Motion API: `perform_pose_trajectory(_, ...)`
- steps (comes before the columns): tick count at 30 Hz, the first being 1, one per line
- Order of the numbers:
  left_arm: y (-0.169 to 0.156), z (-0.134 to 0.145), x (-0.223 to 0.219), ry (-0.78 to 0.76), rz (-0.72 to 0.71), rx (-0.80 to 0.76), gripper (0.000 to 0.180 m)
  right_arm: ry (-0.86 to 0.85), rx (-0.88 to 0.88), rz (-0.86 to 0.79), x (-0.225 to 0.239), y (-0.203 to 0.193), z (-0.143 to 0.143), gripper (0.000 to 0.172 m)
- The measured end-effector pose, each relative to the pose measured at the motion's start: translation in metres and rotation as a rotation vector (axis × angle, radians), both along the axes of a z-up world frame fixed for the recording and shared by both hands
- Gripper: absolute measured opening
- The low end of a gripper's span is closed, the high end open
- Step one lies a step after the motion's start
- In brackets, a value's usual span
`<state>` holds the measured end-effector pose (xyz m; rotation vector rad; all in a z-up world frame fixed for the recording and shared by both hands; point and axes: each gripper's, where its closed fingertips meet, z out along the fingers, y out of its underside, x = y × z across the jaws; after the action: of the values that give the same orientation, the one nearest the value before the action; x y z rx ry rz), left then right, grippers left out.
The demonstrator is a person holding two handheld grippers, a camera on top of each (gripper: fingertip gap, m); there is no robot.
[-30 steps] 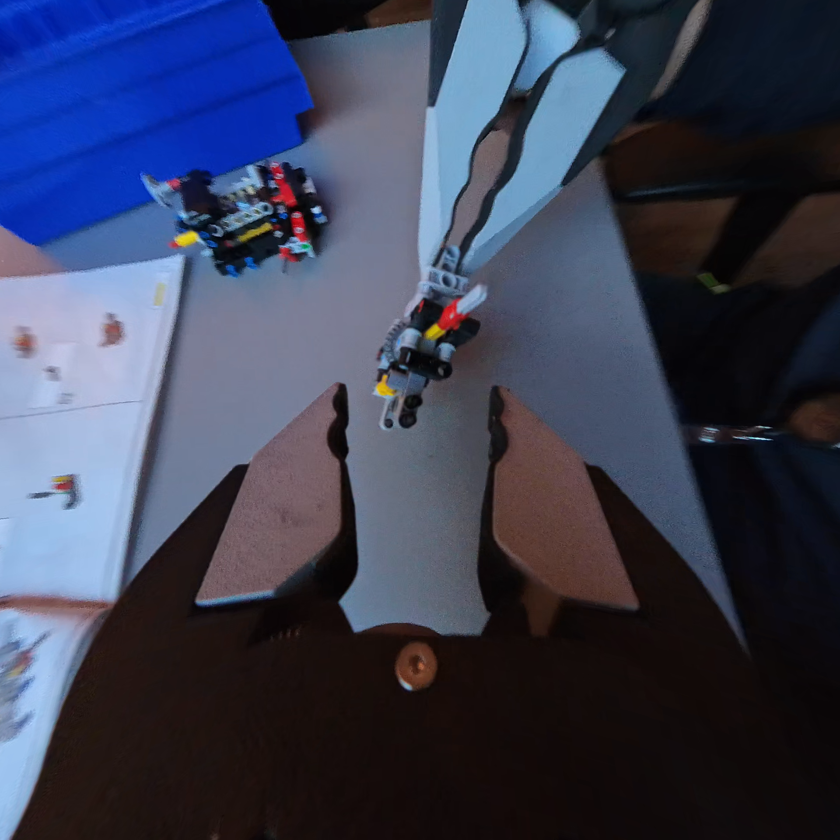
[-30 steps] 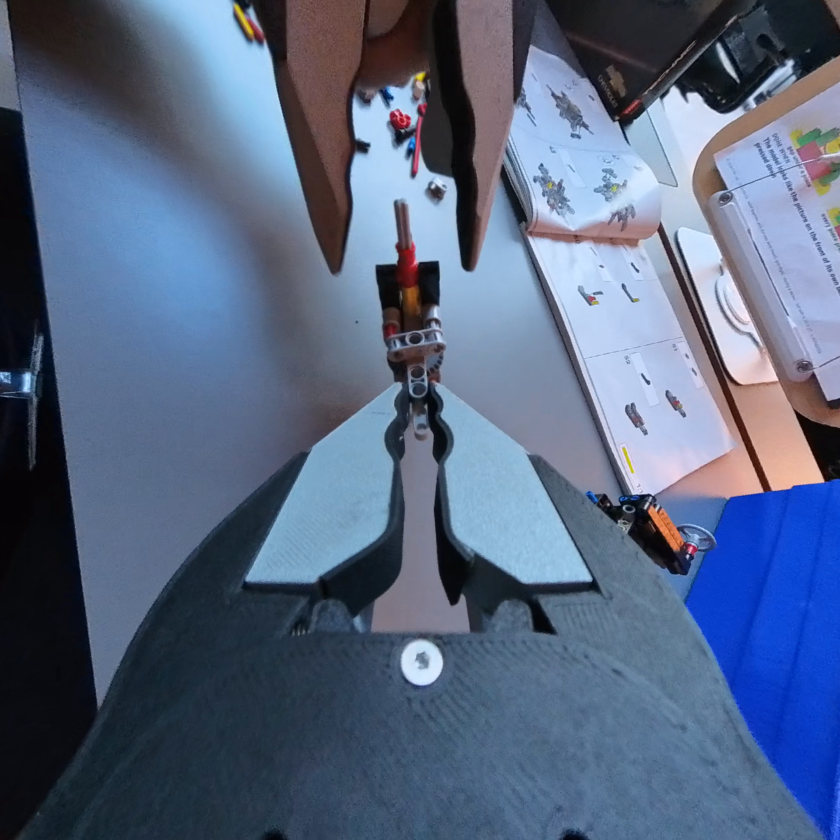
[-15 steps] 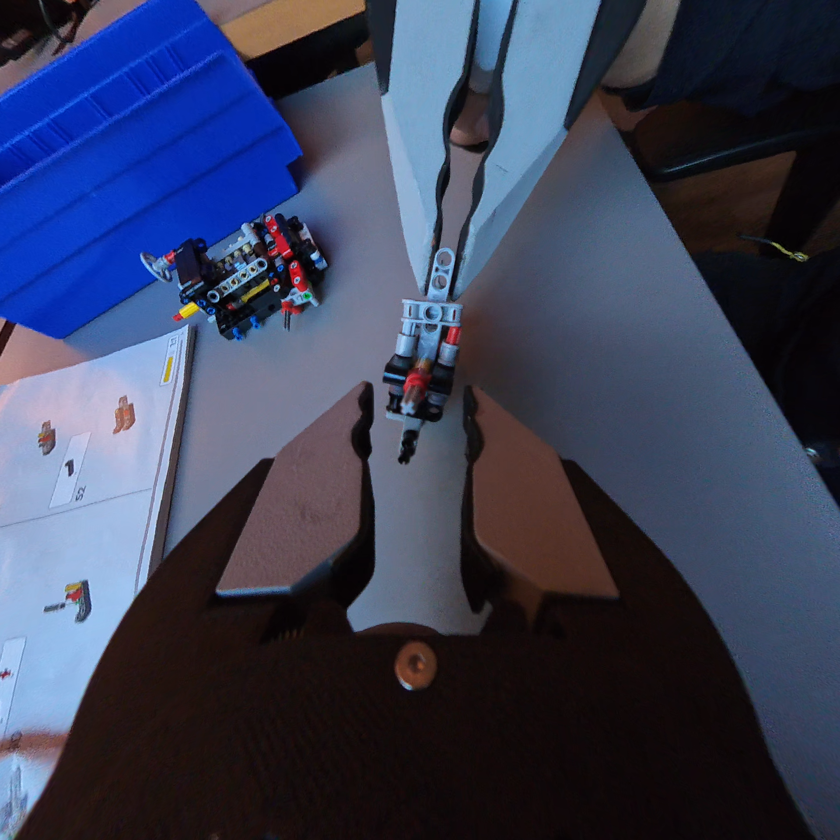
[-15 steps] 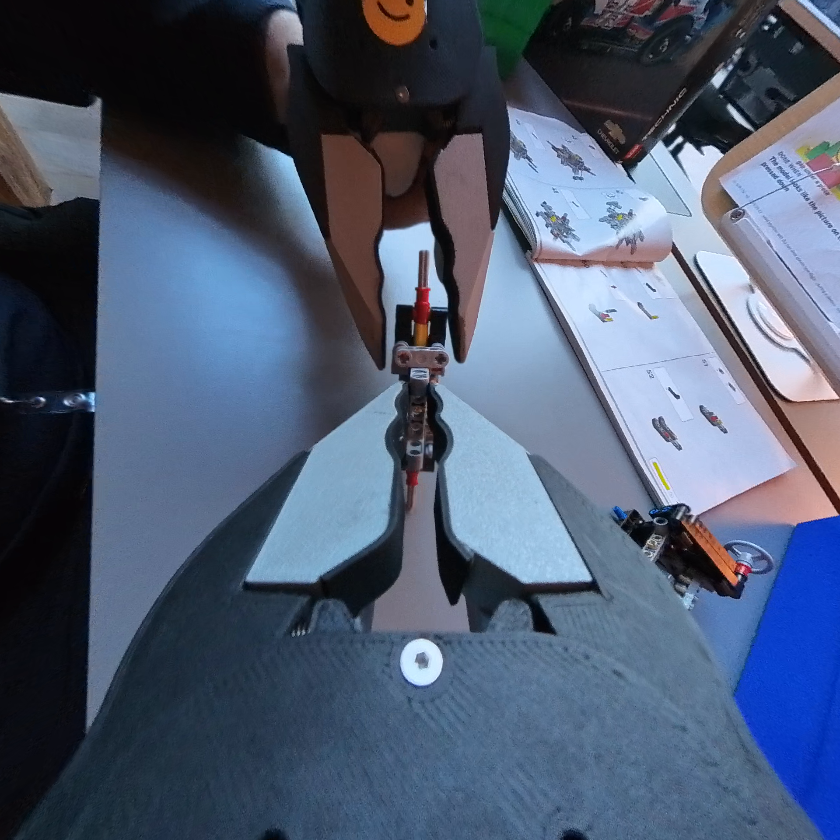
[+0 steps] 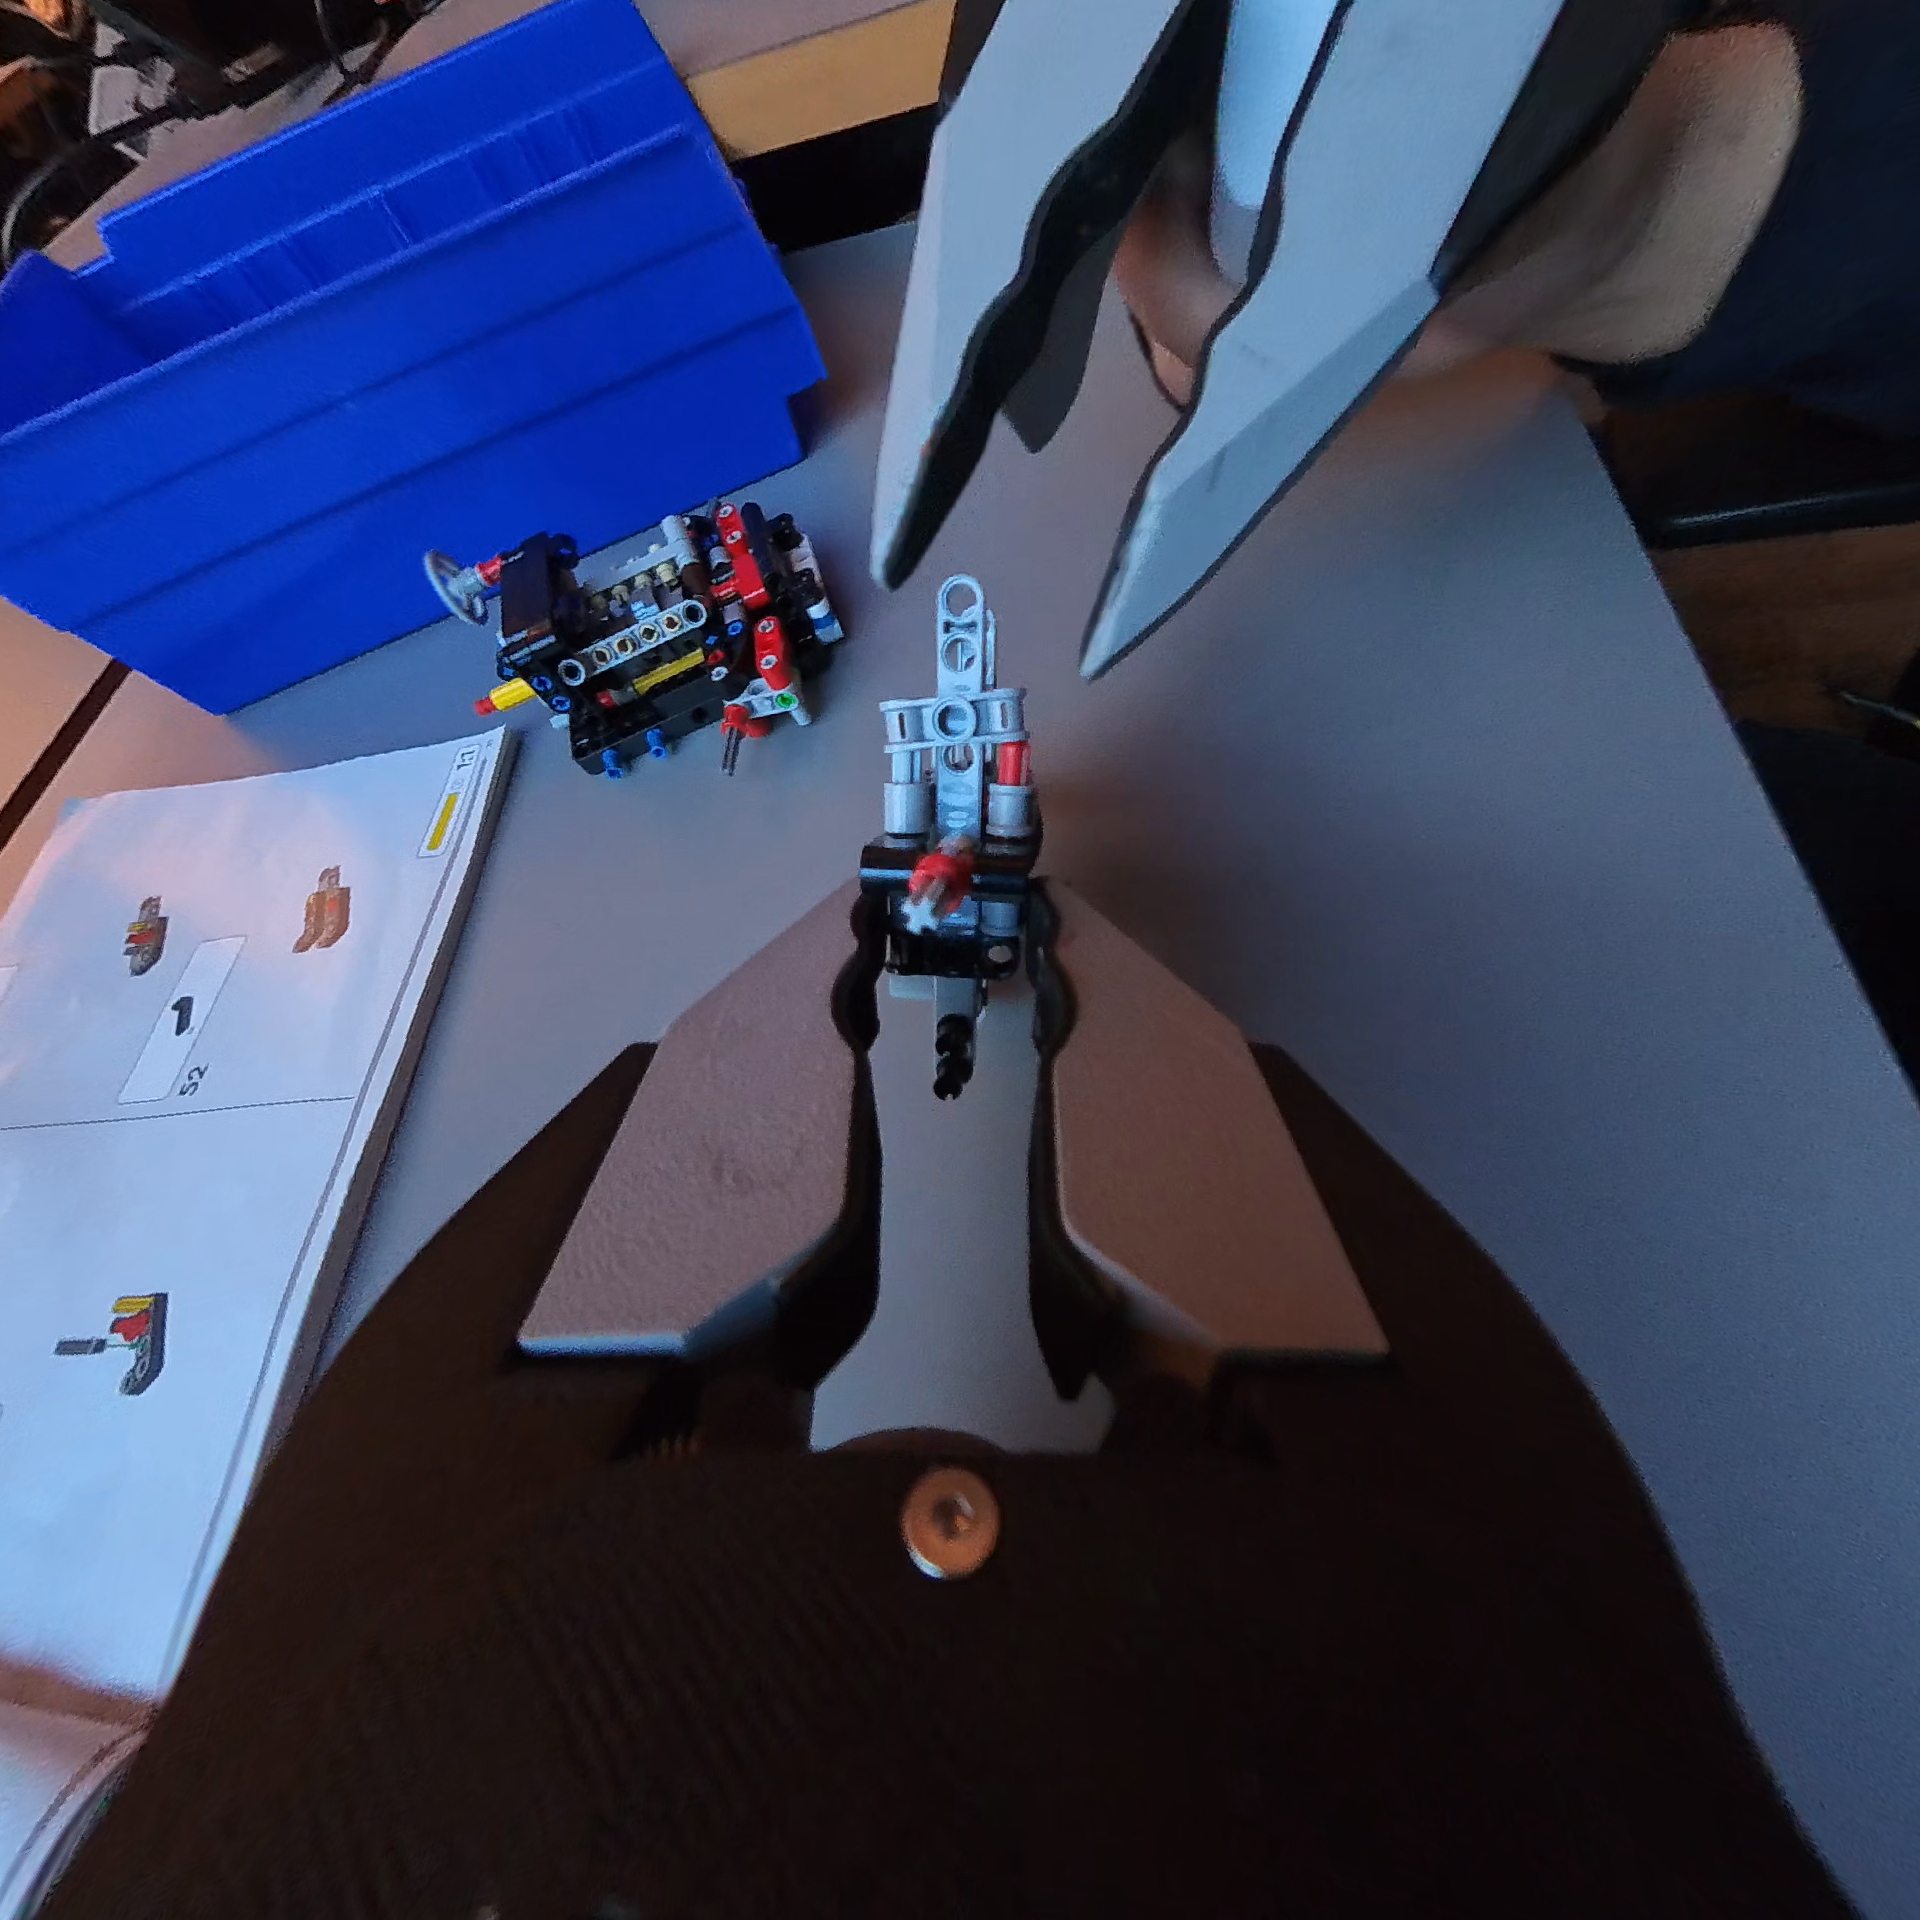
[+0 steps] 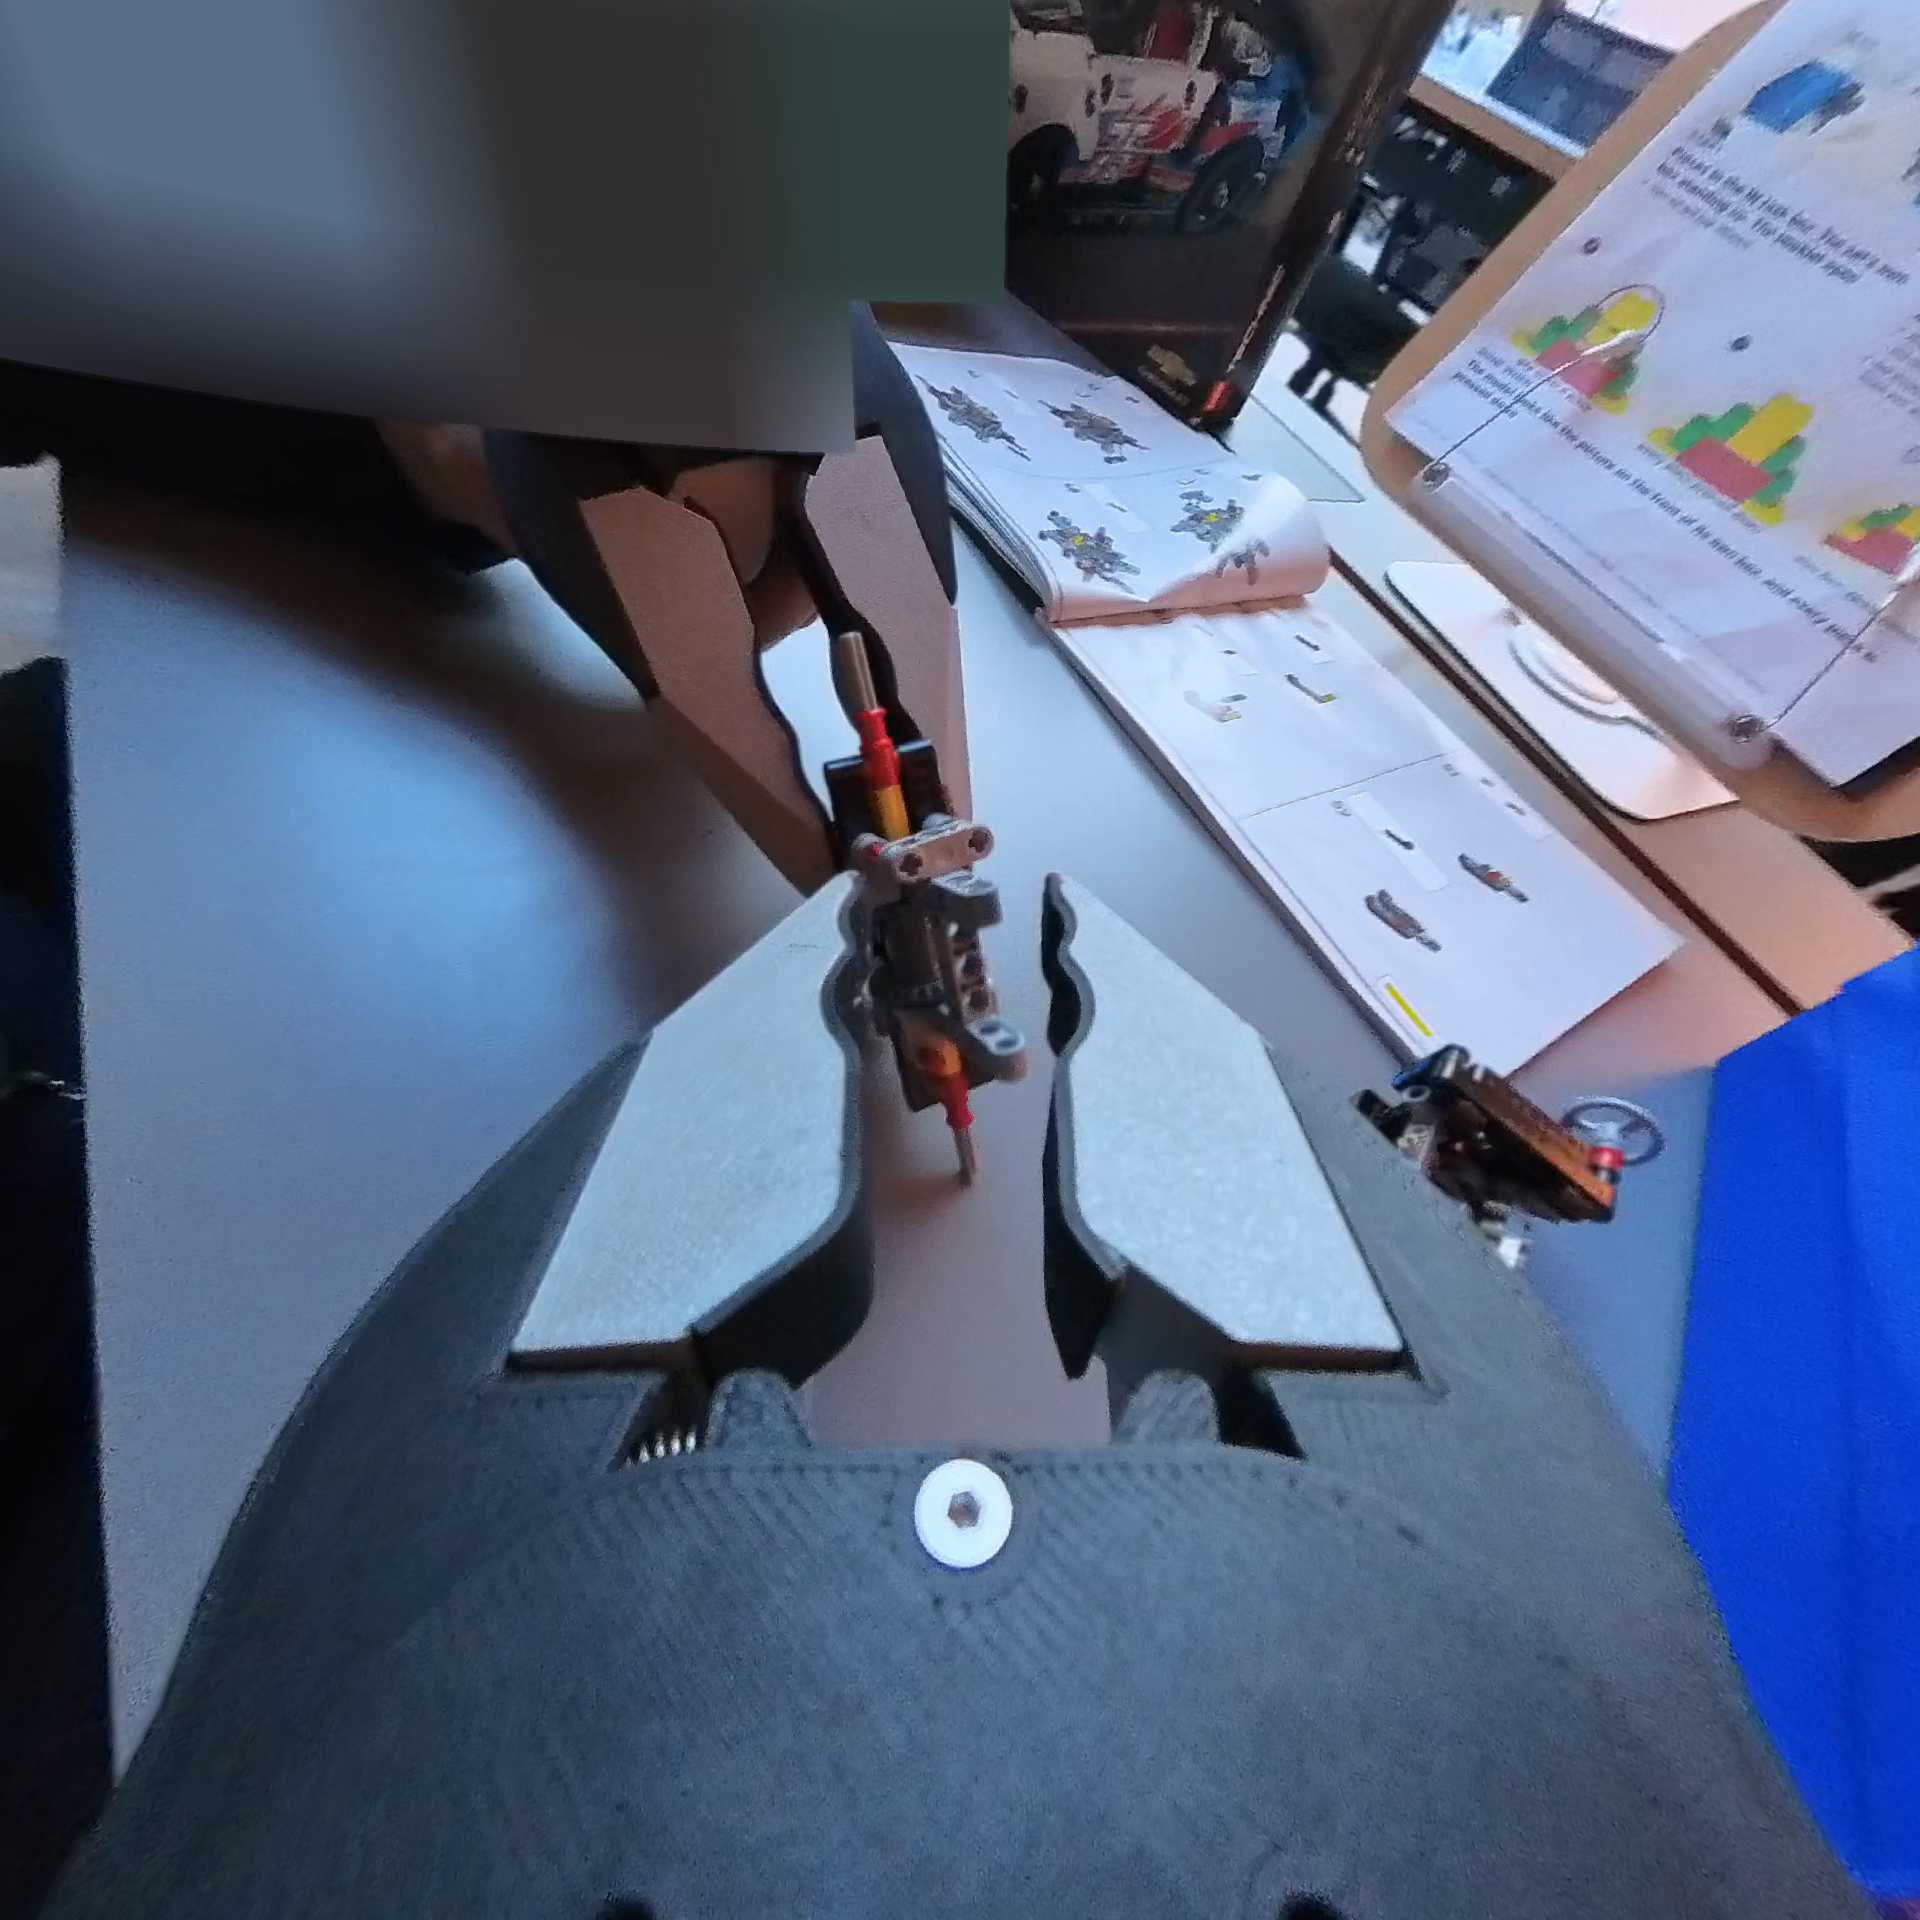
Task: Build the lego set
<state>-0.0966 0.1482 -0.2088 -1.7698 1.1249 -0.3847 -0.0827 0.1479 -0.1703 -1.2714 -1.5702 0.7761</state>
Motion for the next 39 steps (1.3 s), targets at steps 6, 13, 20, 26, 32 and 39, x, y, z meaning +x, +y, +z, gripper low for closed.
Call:
perform_pose_trajectory(6,-0.005,-0.001,0.006,-0.010,0.003,-0.009,0.024,-0.051,0.154,-0.023,-0.013,-0.007,-0.008,0.028)
perform_pose_trajectory(13,0.000,0.000,0.003,-0.040,0.046,-0.017,0.024,-0.105,0.354,-0.088,-0.008,-0.009,0.000,0.020)
perform_pose_trajectory(20,-0.001,0.000,0.005,-0.049,0.057,-0.008,0.024,-0.122,0.313,-0.131,-0.004,-0.008,-0.006,0.012)
perform_pose_trajectory(26,-0.002,0.000,0.005,-0.065,0.060,-0.010,0.024,-0.128,0.340,-0.138,-0.006,-0.008,-0.007,0.008)
perform_pose_trajectory(32,-0.002,0.000,0.005,-0.071,0.070,-0.014,0.024,-0.130,0.366,-0.151,-0.007,-0.007,-0.007,0.009)
perform_pose_trajectory(39,0.001,-0.001,0.002,-0.069,0.109,-0.027,0.024,-0.154,0.441,-0.193,-0.011,-0.006,-0.007,0.009)
